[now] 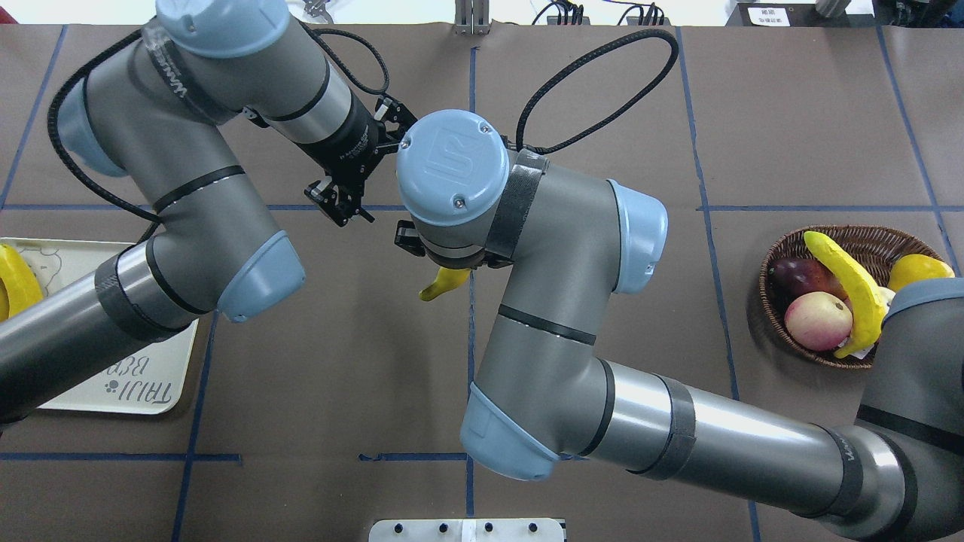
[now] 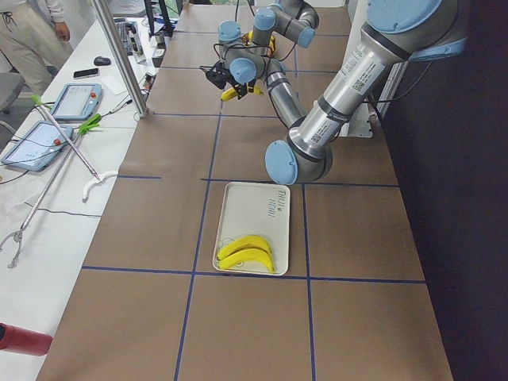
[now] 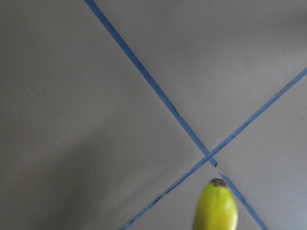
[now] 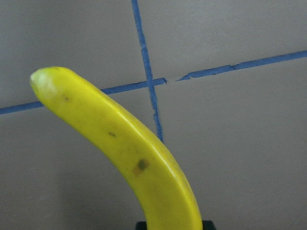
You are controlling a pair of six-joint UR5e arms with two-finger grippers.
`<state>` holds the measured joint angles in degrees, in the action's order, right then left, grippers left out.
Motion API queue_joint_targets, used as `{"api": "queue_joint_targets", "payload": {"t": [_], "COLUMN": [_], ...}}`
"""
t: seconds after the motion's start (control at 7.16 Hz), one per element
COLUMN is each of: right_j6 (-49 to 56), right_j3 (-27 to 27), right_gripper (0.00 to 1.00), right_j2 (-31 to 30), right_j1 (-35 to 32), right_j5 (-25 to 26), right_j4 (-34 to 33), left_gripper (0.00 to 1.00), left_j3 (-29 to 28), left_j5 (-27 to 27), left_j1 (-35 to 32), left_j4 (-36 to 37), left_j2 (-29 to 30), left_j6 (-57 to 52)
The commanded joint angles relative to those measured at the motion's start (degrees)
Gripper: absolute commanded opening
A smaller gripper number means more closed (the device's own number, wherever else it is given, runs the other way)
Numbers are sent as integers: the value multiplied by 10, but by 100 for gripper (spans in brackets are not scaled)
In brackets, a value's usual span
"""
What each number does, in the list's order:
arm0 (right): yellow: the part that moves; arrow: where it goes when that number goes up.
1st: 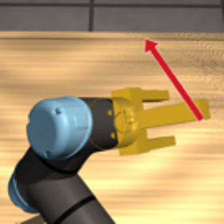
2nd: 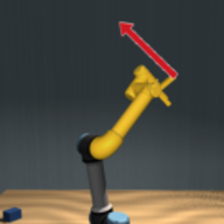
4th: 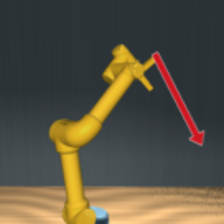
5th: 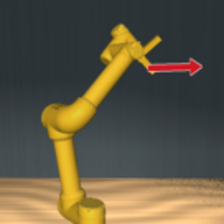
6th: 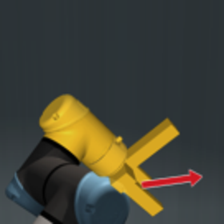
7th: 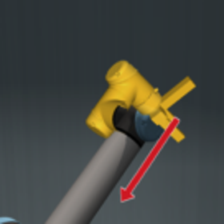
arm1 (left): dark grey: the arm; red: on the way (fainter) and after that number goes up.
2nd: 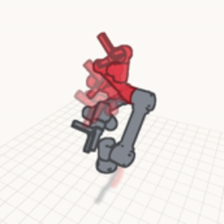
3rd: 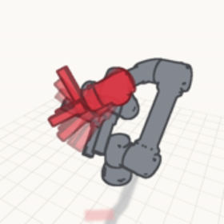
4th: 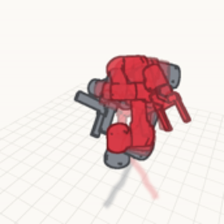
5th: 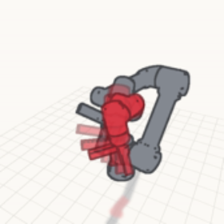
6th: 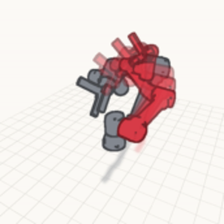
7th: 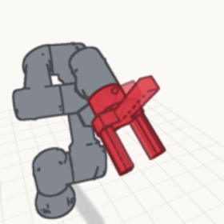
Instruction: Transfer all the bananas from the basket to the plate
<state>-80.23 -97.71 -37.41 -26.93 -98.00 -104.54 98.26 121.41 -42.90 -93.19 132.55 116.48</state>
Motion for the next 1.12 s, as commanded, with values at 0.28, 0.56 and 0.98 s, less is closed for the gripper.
{"api": "queue_joint_targets", "payload": {"t": [0.28,0.56,0.98], "right_j6": [73,123,161], "right_j3": [-5,-17,-27], "right_gripper": [0,1,1], "right_j2": [13,8,4], "right_j1": [16,24,30], "right_j5": [48,64,76], "right_j4": [-13,-24,-28], "left_gripper": [100,95,61], "left_j3": [-12,-12,-15], "left_j5": [-21,-22,-25], "left_j1": [25,26,26], "left_j4": [0,0,1], "left_j2": [2,2,0], "left_j6": [2,2,2]}}
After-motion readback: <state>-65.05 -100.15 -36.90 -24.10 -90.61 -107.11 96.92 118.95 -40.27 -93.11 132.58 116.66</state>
